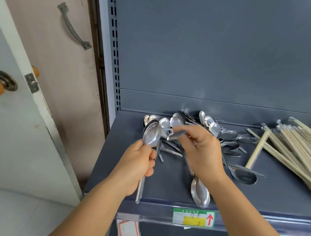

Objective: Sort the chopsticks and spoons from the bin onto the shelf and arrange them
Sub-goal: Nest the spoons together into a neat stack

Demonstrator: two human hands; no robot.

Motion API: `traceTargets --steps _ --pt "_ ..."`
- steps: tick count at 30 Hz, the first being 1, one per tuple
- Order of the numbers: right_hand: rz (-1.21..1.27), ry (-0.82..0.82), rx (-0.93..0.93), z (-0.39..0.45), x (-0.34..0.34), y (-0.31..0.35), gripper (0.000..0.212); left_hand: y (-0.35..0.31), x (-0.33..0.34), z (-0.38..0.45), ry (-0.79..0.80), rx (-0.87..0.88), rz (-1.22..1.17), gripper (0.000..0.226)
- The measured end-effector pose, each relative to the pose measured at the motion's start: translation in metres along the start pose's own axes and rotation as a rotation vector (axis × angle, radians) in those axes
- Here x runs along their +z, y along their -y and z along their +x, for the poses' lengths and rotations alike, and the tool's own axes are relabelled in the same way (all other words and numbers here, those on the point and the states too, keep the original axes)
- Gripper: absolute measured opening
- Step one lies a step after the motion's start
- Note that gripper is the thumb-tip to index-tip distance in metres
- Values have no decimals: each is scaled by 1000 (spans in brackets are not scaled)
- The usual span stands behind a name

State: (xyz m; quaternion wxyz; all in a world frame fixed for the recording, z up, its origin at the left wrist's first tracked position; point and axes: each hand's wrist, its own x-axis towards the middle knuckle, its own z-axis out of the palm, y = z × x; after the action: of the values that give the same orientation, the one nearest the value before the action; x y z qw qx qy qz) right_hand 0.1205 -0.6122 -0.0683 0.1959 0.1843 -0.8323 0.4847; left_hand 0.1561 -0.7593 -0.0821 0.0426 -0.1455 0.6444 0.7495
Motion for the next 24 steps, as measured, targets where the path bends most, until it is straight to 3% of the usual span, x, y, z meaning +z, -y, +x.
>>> traceTargets --steps 3,7,10,20,24 --pt "137 21 174 5 1 20 30 -5 5 1 13 51 14 18" --pt "223 100 408 5 11 19 12 -10 14 1 36 123 43 23" --pt "294 116 533 0 15 13 9 -10 19 -2 45 133 55 24" --pt "502 119 674 -12 6 19 19 -3 28 -10 212 59 4 19" --pt "277 107 552 -18 -11 9 12 -2 31 -11 220 83 61 19"
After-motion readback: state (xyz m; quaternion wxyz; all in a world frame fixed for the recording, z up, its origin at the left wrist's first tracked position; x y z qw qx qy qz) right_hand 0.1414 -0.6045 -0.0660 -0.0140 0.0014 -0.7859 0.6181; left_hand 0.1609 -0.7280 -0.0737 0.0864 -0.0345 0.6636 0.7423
